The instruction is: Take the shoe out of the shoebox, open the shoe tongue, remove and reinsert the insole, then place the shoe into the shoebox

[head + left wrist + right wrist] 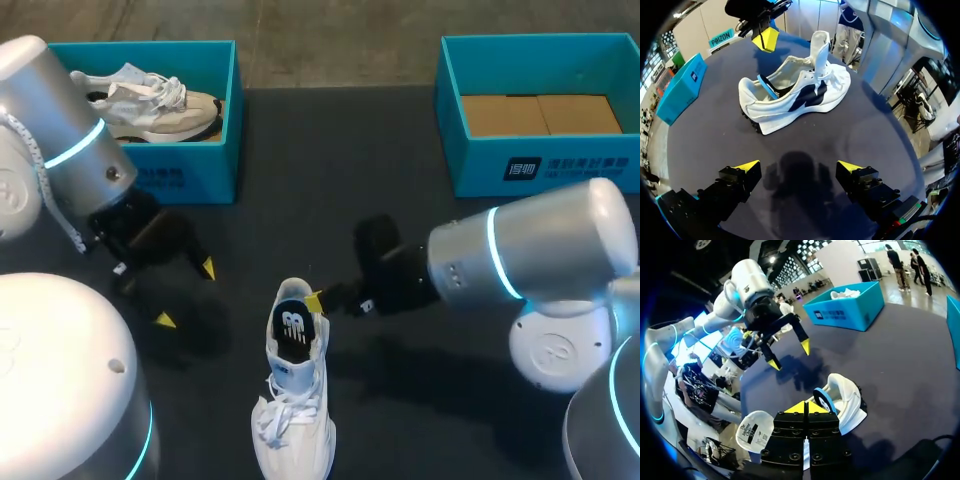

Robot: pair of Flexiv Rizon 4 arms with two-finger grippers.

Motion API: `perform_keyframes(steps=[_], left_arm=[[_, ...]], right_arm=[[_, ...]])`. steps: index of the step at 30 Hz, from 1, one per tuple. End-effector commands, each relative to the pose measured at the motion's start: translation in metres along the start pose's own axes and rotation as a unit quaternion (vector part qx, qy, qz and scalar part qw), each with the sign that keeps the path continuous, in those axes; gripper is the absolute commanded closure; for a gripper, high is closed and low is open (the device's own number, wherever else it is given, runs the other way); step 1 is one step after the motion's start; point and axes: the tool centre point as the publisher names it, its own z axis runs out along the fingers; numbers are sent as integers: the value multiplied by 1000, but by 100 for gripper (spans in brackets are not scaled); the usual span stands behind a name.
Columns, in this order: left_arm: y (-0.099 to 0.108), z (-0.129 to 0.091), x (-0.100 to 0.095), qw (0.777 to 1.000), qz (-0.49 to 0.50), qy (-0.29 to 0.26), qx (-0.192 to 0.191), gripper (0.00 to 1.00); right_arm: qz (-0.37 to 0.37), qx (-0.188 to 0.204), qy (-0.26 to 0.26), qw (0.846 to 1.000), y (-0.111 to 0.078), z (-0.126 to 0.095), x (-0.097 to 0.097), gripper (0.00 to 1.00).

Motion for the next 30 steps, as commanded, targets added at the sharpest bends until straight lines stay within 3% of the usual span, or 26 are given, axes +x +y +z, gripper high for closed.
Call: perform_keyframes(steps=[1, 8, 11, 13, 19, 30], left_arm=[[0, -3, 3, 1000, 0, -2, -1, 0], [0, -3, 3, 1000, 0, -2, -1, 0], [5, -3, -2, 1000, 3, 5, 2, 0], [9, -4, -4, 1000, 0, 6, 0, 0], [20, -12, -6, 1000, 4, 5, -8, 0], [43, -28, -4, 1000, -10, 5, -23, 0]], right_arm=[[1, 13, -279, 960, 6, -11, 3, 100], [1, 13, -279, 960, 6, -11, 3, 100], [4, 68, -311, 948, 17, 6, 16, 100], [15, 84, -318, 944, 19, 10, 20, 100], [77, 141, -339, 927, 24, 13, 13, 100], [93, 110, -418, 897, 6, 13, 29, 100]])
